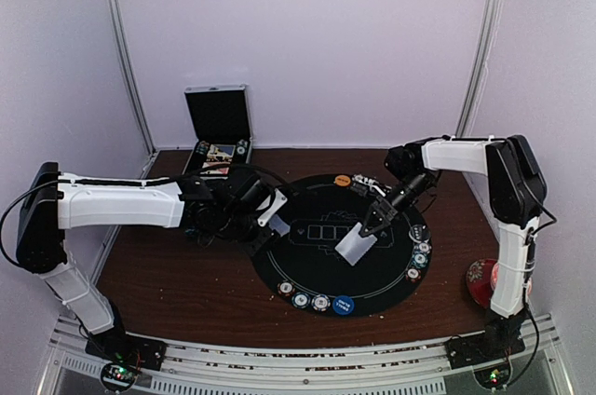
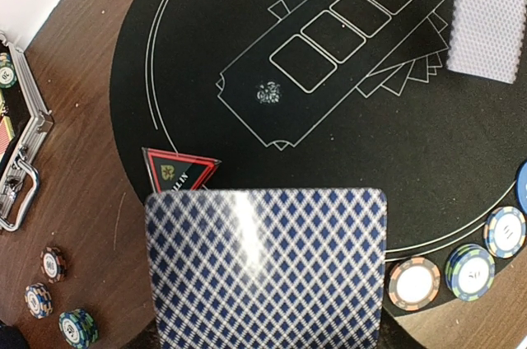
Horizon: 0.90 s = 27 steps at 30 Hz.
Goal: Distribute texas hold em gaming equipment
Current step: Distribute the poker card in the small blind area.
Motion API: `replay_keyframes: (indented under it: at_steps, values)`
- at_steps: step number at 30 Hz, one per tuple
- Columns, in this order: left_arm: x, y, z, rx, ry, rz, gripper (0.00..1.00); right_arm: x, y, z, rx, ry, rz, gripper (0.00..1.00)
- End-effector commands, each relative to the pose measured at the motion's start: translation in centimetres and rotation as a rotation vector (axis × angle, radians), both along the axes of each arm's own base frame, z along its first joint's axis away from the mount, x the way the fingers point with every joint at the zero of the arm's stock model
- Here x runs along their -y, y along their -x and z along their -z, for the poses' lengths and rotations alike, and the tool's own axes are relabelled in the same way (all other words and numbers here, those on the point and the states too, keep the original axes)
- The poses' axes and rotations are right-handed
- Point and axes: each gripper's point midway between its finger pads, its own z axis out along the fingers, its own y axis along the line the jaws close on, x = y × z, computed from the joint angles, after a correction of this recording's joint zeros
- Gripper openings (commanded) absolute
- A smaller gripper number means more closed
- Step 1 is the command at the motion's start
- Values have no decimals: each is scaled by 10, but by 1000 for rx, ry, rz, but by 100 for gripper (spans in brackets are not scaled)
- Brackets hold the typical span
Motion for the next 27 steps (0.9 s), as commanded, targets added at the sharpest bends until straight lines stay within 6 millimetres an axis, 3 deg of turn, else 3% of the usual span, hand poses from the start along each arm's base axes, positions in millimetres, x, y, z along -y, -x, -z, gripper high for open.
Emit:
replay_keyframes:
  at_steps: [1, 8, 13, 21, 27]
  values:
    - [3, -1, 2, 8, 14, -5, 59, 27, 34, -10, 75, 62, -116, 0]
    - [4, -1, 1, 6, 19, 1, 59, 53, 78, -2, 45, 116, -247, 0]
    - [5, -1, -3, 11, 28, 1, 59, 61, 101, 4, 25, 114, -319, 0]
    - [5, 0, -3, 10, 32, 3, 59, 53, 121, 24, 54, 174, -413, 0]
    - [6, 1, -2, 4, 33, 8, 59, 43, 115, 41, 75, 241, -423, 0]
